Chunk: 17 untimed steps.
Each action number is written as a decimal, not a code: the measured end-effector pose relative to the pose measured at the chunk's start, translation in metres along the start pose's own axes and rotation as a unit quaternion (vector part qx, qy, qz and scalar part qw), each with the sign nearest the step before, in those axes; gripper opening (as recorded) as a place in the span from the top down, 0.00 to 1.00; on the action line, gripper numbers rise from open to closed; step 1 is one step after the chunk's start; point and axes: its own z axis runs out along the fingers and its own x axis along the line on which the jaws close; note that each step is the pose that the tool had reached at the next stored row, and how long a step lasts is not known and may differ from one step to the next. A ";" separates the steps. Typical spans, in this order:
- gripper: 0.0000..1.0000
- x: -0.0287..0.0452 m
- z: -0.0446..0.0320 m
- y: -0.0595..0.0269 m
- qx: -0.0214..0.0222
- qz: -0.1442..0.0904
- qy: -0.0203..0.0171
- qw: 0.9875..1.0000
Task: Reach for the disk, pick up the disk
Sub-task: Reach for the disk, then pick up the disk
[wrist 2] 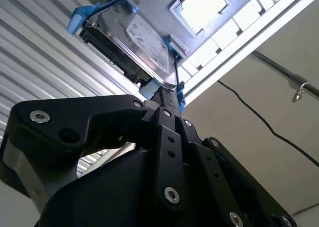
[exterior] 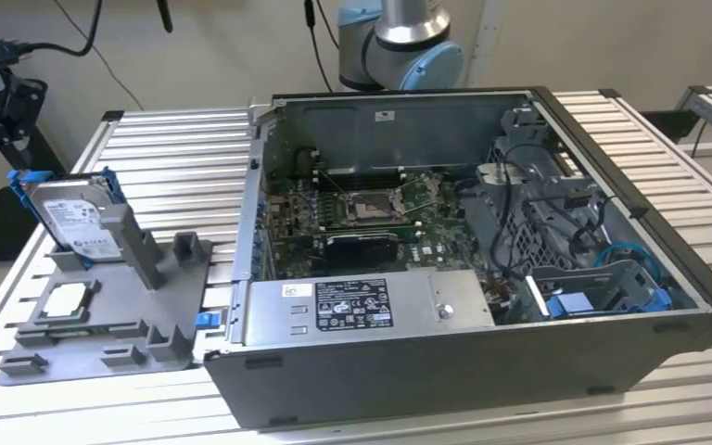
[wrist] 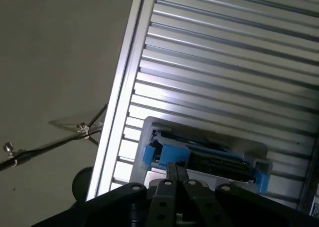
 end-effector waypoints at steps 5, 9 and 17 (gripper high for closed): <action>1.00 0.0004 0.0000 0.0001 0.000 -0.034 0.001 0.999; 1.00 0.0005 0.0000 0.0001 0.000 -0.062 0.002 0.998; 1.00 0.0006 0.0000 0.0001 0.000 -0.118 0.004 0.993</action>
